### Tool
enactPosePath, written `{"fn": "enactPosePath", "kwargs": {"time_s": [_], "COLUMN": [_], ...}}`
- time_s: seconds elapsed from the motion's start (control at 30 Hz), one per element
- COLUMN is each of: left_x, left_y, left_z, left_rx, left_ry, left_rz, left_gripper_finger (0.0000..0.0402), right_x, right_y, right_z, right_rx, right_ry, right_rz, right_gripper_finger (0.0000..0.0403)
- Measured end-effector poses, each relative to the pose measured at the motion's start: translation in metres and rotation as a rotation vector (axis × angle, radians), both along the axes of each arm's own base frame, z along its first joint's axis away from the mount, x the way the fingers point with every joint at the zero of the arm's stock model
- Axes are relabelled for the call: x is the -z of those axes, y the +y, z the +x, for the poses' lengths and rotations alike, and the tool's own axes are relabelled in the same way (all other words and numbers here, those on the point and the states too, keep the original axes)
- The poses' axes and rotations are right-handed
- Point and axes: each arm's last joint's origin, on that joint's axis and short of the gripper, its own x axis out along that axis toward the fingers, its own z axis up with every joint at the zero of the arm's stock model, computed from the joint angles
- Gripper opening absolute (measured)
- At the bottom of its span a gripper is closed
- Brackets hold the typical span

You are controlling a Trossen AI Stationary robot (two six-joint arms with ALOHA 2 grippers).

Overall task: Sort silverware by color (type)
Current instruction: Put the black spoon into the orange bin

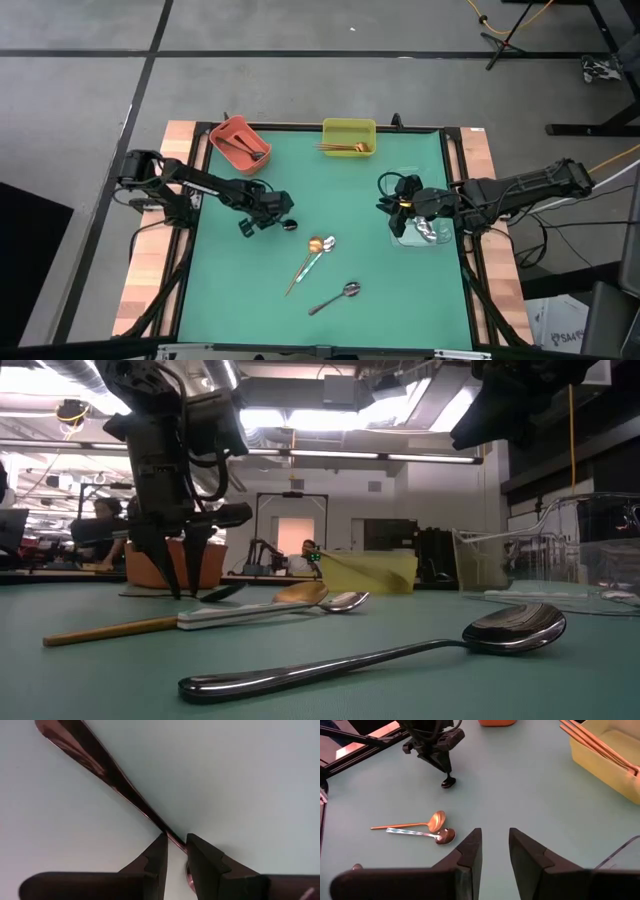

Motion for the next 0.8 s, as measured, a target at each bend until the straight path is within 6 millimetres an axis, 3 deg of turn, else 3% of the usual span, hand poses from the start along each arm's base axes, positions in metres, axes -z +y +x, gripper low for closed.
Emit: {"fn": "enactPosePath", "kwargs": {"time_s": [0.33,0.8], "left_x": [0.0006,0.0011], "left_y": [0.0007,0.002], "left_z": [-0.0003,-0.001], "left_rx": [0.147,0.369], "left_ry": [0.017,0.048], "left_rz": [0.064,0.149], "left_gripper_finger": [0.0062,0.0002], "right_x": [0.0,0.0], "right_y": [-0.0001,0.0], "right_z": [0.0,0.0], "right_rx": [0.0,0.0], "right_ry": [0.0,0.0], "right_rz": [0.0,0.0], "right_gripper_finger": [0.0088,0.0088]}}
